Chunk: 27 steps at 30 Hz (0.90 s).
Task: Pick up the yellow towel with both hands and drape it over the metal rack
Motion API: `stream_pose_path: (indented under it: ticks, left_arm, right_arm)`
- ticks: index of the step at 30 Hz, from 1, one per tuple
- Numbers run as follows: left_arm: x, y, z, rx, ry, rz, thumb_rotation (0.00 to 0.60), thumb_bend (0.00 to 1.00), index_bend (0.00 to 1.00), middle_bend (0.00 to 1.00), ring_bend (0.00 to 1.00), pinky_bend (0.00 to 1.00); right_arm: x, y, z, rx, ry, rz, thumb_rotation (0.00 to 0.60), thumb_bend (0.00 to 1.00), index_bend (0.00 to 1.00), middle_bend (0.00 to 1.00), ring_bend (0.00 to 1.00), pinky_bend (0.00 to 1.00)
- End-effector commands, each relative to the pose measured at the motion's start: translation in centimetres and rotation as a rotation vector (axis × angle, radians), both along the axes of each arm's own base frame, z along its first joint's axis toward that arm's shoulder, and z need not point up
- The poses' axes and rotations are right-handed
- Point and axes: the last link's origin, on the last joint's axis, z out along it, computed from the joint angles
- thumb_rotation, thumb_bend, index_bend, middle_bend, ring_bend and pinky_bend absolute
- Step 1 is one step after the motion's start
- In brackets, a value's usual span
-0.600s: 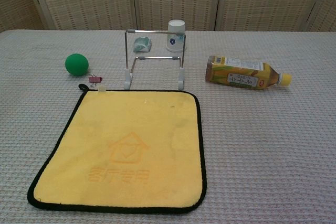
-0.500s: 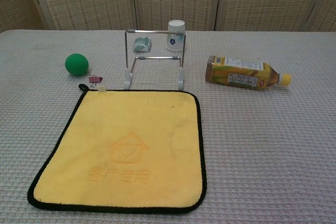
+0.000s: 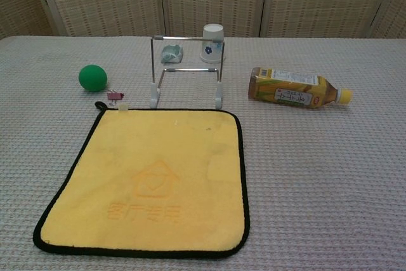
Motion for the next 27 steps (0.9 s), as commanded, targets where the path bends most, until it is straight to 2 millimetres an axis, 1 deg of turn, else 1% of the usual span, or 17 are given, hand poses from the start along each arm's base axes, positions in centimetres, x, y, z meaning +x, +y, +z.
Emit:
stream_pose_path:
  ticks: [1,3,6,7,8,9,11,13,14,17,22,27]
  left_arm:
    - [0.0,0.1,-0.1,-0.012,-0.004,-0.016,0.600,0.22,0.31,0.21,0.13,0.32]
    - [0.0,0.1,-0.2,-0.026,-0.007,-0.034,0.600,0.22,0.32,0.26,0.18,0.34]
    - [-0.1,0.2,-0.2,-0.052,-0.002,-0.056,0.600,0.22,0.35,0.37,0.29,0.39]
    - [-0.1,0.2,-0.3,-0.058,0.001,-0.058,0.600,0.23,0.37,0.45,0.36,0.41]
    - [-0.1,0.2,-0.3,-0.065,0.002,-0.061,0.600,0.24,0.38,0.50,0.41,0.42]
    - [-0.1,0.2,-0.4,-0.073,0.001,-0.067,0.600,0.24,0.40,0.53,0.44,0.44]
    - [0.1,0.3,-0.6,-0.098,0.002,-0.095,0.600,0.24,0.43,0.56,0.47,0.51]
    - [0.3,0.4,-0.8,-0.120,-0.002,-0.129,0.600,0.24,0.45,0.59,0.50,0.61]
    - [0.4,0.5,-0.9,-0.128,-0.003,-0.146,0.600,0.24,0.46,0.62,0.53,0.67]
    - [0.9,0.6,-1.3,-0.149,-0.005,-0.206,0.600,0.24,0.48,0.69,0.60,0.78]
    - [1.7,0.8,-2.2,-0.193,0.010,-0.311,0.600,0.24,0.49,0.78,0.68,0.86]
    - [2.7,1.1,-3.6,-0.274,0.059,-0.386,0.600,0.24,0.50,0.83,0.71,0.88]
  right_arm:
    - [0.2,0.1,-0.1,0.007,-0.012,0.005,0.600,0.26,0.23,0.31,0.31,0.41]
    - [0.4,0.1,-0.2,0.014,-0.018,0.015,0.600,0.27,0.23,0.31,0.31,0.41]
    - [0.7,0.1,-0.3,0.017,-0.017,0.032,0.600,0.27,0.23,0.31,0.31,0.41]
    - [0.9,0.1,-0.4,0.018,-0.017,0.037,0.600,0.27,0.23,0.31,0.31,0.41]
    - [1.0,0.1,-0.5,0.020,-0.019,0.042,0.600,0.27,0.23,0.31,0.31,0.41]
    - [1.1,0.0,-0.5,0.023,-0.021,0.047,0.600,0.27,0.23,0.31,0.31,0.41]
    - [1.4,-0.1,-0.8,0.033,-0.024,0.059,0.600,0.27,0.23,0.31,0.31,0.41]
    - [1.8,-0.3,-1.1,0.047,-0.025,0.076,0.600,0.27,0.23,0.32,0.31,0.41]
    - [2.0,-0.4,-1.2,0.054,-0.026,0.083,0.600,0.27,0.23,0.32,0.31,0.41]
    - [2.4,-0.6,-1.4,0.066,-0.029,0.099,0.600,0.27,0.23,0.32,0.31,0.41]
    - [3.0,-0.9,-1.5,0.072,-0.025,0.123,0.600,0.27,0.24,0.33,0.31,0.41]
    - [3.5,-1.1,-1.8,0.109,-0.042,0.139,0.600,0.27,0.24,0.33,0.31,0.41]
